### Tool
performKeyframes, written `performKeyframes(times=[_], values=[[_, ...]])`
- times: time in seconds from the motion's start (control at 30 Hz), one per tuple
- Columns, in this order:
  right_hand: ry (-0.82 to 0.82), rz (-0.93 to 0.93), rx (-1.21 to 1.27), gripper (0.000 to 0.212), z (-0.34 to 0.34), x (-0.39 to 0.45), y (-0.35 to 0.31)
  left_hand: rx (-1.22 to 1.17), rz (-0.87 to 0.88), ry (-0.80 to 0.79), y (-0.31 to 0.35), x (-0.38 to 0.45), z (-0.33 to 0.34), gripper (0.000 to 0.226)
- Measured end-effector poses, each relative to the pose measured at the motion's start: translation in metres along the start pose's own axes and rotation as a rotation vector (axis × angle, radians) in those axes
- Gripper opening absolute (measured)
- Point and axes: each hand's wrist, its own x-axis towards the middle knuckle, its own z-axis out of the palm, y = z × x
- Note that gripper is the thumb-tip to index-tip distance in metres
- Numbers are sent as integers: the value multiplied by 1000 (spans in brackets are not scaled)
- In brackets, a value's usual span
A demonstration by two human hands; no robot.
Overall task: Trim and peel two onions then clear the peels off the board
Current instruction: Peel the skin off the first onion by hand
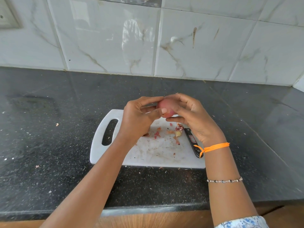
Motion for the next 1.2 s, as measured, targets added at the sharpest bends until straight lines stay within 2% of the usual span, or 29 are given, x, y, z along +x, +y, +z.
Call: performKeyframes(times=[0.2, 0.33, 0.63, 0.9, 1.03, 1.2], values=[[64, 37, -36, 16, 1, 2, 2, 240, 162, 90, -2, -1, -2, 14], [101, 40, -62, 24, 2, 2, 2, 325, 263, 70, -1, -2, -2, 14], [95, 55, -115, 16, 2, 1, 2, 364, 296, 60, -2, -3, -1, 6], [60, 64, -118, 13, 2, 0, 2, 519, 455, 59, -10, -2, 0, 7], [8, 73, -99, 18, -1, -2, 1, 530, 437, 72, -10, 0, 0, 4], [-65, 55, -12, 25, -3, -4, -2, 430, 294, 175, -9, 5, -4, 10]])
